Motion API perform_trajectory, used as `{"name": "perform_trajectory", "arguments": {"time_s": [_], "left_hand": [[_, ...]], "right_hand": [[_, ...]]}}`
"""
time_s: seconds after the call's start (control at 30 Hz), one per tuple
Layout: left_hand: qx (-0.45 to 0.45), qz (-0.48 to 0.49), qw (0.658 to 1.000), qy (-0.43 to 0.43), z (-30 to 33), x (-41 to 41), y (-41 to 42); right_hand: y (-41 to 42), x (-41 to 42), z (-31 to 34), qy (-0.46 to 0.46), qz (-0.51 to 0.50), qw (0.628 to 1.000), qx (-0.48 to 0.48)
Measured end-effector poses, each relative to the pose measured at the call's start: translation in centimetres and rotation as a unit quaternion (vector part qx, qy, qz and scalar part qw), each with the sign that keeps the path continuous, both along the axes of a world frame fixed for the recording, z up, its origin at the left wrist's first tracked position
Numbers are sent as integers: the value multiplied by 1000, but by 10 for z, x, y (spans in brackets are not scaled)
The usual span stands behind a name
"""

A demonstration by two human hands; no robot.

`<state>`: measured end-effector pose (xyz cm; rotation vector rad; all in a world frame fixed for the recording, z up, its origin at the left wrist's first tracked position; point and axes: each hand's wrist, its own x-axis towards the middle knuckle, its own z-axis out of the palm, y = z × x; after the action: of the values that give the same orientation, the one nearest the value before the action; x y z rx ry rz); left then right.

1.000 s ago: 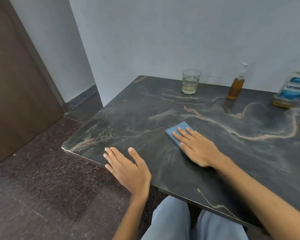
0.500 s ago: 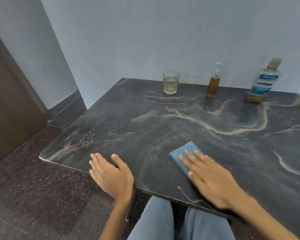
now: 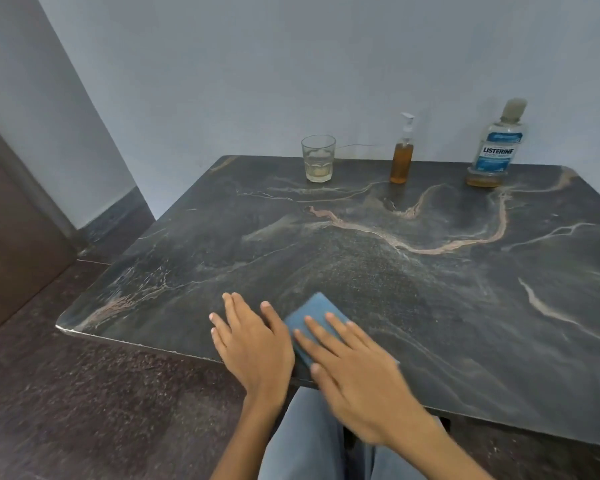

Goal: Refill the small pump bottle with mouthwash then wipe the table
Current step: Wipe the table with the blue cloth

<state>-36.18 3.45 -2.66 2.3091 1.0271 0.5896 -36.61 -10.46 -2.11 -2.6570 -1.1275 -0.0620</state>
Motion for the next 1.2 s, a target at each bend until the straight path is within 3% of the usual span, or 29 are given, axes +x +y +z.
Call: {"name": "perform_trajectory", "arguments": {"time_s": [0.17,0.3,0.47,0.6,0.67,0.8,0.9,0.97,1.07,1.2], "left_hand": [[25,-50,998,16,-5,1,-15],[48,-93,994,38,-4,0,-21],[71,-127,987,73,-2,0,-22],[82,-159,981,76,-1,3,-23],[80,-188,976,72,-1,5,-29],[84,-237,966,68,0,12,-57],[81,-265,958,70,2,16,-79],[71,-288,953,65,3,17,-91],[44,-321,945,46,6,14,-104],[-12,-309,951,14,10,9,-108]], "right_hand": [[-83,33,9,19,-180,983,-36],[-66,98,14,53,-283,956,-56],[-10,93,10,56,-210,975,-39],[-36,27,3,20,-118,993,6],[-64,-4,3,8,-117,993,3],[-133,-16,8,1,-240,971,-24],[-173,15,8,30,-392,919,-27],[-170,44,11,34,-443,895,-39],[-126,76,15,27,-398,916,-38],[-75,43,6,13,-234,972,-11]]}}
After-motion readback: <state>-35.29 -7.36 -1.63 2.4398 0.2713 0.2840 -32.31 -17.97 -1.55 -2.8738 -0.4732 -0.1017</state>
